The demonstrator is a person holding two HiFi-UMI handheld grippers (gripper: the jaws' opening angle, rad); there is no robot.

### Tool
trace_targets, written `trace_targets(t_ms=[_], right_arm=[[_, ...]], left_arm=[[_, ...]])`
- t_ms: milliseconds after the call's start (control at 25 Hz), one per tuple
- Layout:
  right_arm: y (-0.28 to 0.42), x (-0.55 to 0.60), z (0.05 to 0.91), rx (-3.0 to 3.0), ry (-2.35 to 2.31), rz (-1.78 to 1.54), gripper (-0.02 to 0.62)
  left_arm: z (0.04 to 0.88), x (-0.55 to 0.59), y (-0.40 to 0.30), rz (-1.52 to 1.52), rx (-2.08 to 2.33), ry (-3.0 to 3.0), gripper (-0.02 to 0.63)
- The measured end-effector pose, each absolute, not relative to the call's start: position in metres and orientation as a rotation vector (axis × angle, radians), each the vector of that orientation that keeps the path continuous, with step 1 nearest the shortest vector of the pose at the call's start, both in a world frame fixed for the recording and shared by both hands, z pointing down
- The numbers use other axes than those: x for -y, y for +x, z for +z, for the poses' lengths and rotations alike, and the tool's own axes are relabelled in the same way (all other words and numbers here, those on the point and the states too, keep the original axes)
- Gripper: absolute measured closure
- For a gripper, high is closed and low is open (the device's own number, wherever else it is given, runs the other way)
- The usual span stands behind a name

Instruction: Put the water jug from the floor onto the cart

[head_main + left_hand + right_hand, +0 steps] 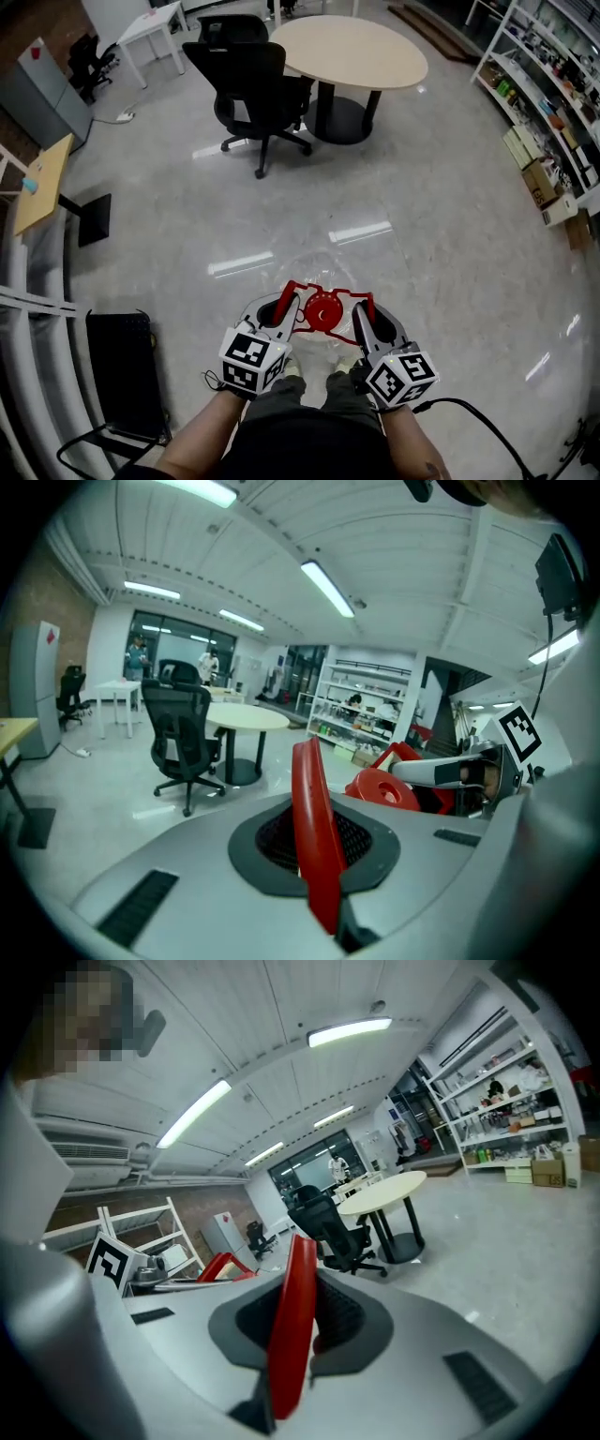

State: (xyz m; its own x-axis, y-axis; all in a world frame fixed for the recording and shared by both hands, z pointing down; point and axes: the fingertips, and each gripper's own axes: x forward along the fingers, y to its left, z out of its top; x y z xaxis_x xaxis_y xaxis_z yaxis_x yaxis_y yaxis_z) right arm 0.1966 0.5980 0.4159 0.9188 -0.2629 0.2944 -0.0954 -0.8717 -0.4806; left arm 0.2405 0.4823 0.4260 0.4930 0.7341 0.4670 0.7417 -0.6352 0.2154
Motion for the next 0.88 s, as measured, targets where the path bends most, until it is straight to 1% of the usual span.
trace_targets(t_ms=[280, 440, 640, 880], right_arm=[[0.240, -0.515, 0.378, -0.682, -2.562, -0.508, 0.545], [0.252, -0.455, 0.371, -0.956, -2.483, -0.545, 0.545], [0.240, -0.361, 0.368, -1.301, -2.343, -0.610, 0.545], [0.203, -0.228, 0.367, -1.661, -2.172, -0.697, 0.545]], left_arm=[[0.387, -0.394, 0.247, -0.767, 0.916, -2.923, 0.603], [0.381, -0.336, 0.233, -0.773, 0.617, -3.037, 0.603], [0.379, -0.251, 0.192, -0.788, 0.206, -3.135, 0.603], [0.379, -0.136, 0.126, -0.772, -0.264, -3.231, 0.603]])
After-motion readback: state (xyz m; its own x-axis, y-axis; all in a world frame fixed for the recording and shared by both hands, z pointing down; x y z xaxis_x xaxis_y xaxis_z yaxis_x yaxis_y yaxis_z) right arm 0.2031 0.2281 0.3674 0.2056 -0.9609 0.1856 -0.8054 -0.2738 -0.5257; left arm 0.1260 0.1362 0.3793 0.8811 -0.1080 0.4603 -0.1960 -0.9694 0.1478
